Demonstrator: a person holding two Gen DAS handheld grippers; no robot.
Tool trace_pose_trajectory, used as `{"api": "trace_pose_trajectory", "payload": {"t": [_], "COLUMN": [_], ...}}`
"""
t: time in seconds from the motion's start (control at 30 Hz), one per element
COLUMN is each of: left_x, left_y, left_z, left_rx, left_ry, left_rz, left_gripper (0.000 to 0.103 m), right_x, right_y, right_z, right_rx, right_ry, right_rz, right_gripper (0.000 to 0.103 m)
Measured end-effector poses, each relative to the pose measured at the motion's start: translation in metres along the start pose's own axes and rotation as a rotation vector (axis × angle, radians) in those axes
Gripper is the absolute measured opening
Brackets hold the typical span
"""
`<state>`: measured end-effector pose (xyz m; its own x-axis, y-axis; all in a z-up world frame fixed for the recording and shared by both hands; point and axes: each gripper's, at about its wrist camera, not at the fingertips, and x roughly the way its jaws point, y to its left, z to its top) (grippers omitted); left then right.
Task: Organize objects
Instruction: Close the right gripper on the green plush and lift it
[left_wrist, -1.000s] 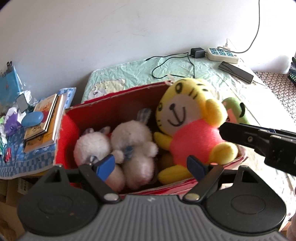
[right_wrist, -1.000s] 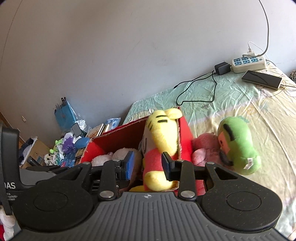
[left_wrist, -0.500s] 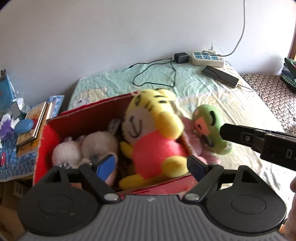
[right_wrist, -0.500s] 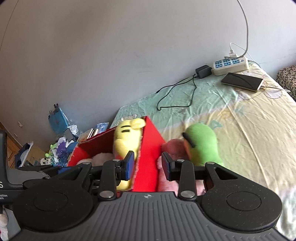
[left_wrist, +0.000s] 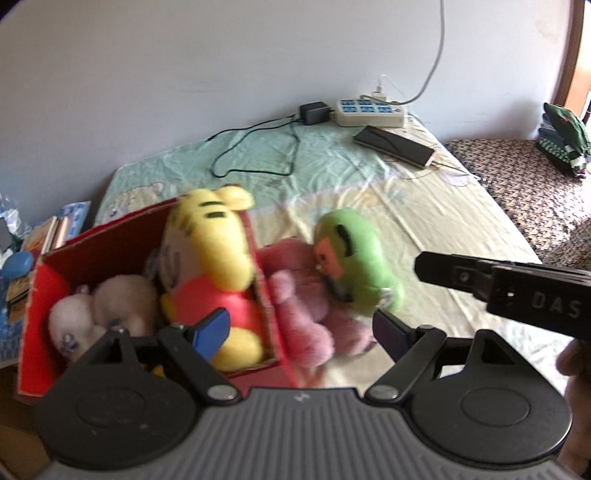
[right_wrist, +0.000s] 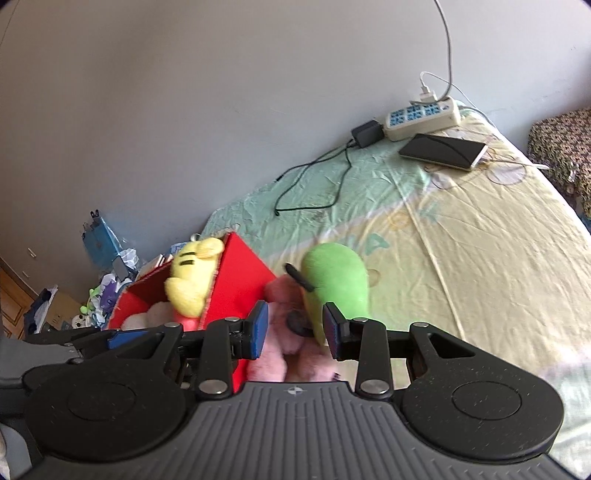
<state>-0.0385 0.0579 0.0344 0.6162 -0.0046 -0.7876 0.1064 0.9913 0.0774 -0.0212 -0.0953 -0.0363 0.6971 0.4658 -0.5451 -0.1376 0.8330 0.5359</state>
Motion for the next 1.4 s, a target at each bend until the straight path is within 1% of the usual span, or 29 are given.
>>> {"api": "trace_pose_trajectory", "payload": {"t": [0.17, 0.33, 0.37, 0.4, 0.47, 0.57, 0.67, 0.8, 0.97, 1.03, 1.07, 1.13, 1.17, 1.2, 1.27, 1.4], "left_x": [0.003, 0.008, 0.009, 0.010, 0.012, 0.018, 0.025, 0.033, 0.035, 0.035, 0.034, 0.035, 0.036, 0.036, 0.037, 0.039], "left_y": [-0.024, -0.040, -0.043, -0.046, -0.051, -0.057, -0.060, -0.058, -0.055, -0.054, -0.053, -0.052, -0.051, -0.050, -0.050, -0.050], "left_z": [-0.006, -0.019, -0.022, -0.025, -0.029, -0.035, -0.041, -0.045, -0.051, -0.053, -0.053, -0.054, -0.054, -0.053, -0.052, -0.047], "left_rx": [0.022, 0.029, 0.032, 0.035, 0.042, 0.042, 0.032, 0.002, -0.026, -0.034, -0.038, -0.046, -0.051, -0.054, -0.059, -0.059], "left_ry": [-0.005, -0.024, -0.028, -0.032, -0.044, -0.045, -0.032, -0.005, 0.014, 0.014, 0.013, 0.013, 0.013, 0.014, 0.014, 0.006], "left_rz": [-0.034, -0.106, -0.118, -0.127, -0.140, -0.156, -0.157, -0.158, -0.142, -0.136, -0.134, -0.131, -0.129, -0.127, -0.123, -0.132], "left_gripper": [0.085, 0.084, 0.084, 0.084, 0.084, 0.084, 0.084, 0.084, 0.084, 0.084, 0.084, 0.085, 0.085, 0.085, 0.085, 0.085], "right_x": [0.001, 0.010, 0.012, 0.015, 0.024, 0.033, 0.047, 0.065, 0.090, 0.099, 0.102, 0.110, 0.111, 0.110, 0.107, 0.095], "right_y": [-0.019, -0.034, -0.035, -0.035, -0.035, -0.028, -0.020, -0.006, 0.013, 0.015, 0.014, 0.009, 0.005, -0.002, -0.014, -0.045], "right_z": [0.002, 0.005, 0.007, 0.009, 0.015, 0.022, 0.031, 0.037, 0.034, 0.032, 0.031, 0.033, 0.034, 0.037, 0.043, 0.051], "right_rx": [0.005, -0.017, -0.025, -0.034, -0.064, -0.136, -0.198, -0.286, -0.407, -0.430, -0.428, -0.406, -0.387, -0.357, -0.281, -0.185], "right_ry": [0.035, 0.075, 0.083, 0.093, 0.118, 0.123, 0.125, 0.118, 0.125, 0.132, 0.132, 0.140, 0.134, 0.132, 0.133, 0.125], "right_rz": [0.004, 0.010, 0.013, 0.017, 0.030, 0.038, 0.044, 0.072, 0.102, 0.112, 0.105, 0.075, 0.074, 0.078, 0.090, 0.049], "right_gripper": [0.036, 0.036, 0.038, 0.040, 0.040, 0.040, 0.040, 0.040, 0.040, 0.039, 0.037, 0.026, 0.015, 0.010, 0.009, 0.009]}}
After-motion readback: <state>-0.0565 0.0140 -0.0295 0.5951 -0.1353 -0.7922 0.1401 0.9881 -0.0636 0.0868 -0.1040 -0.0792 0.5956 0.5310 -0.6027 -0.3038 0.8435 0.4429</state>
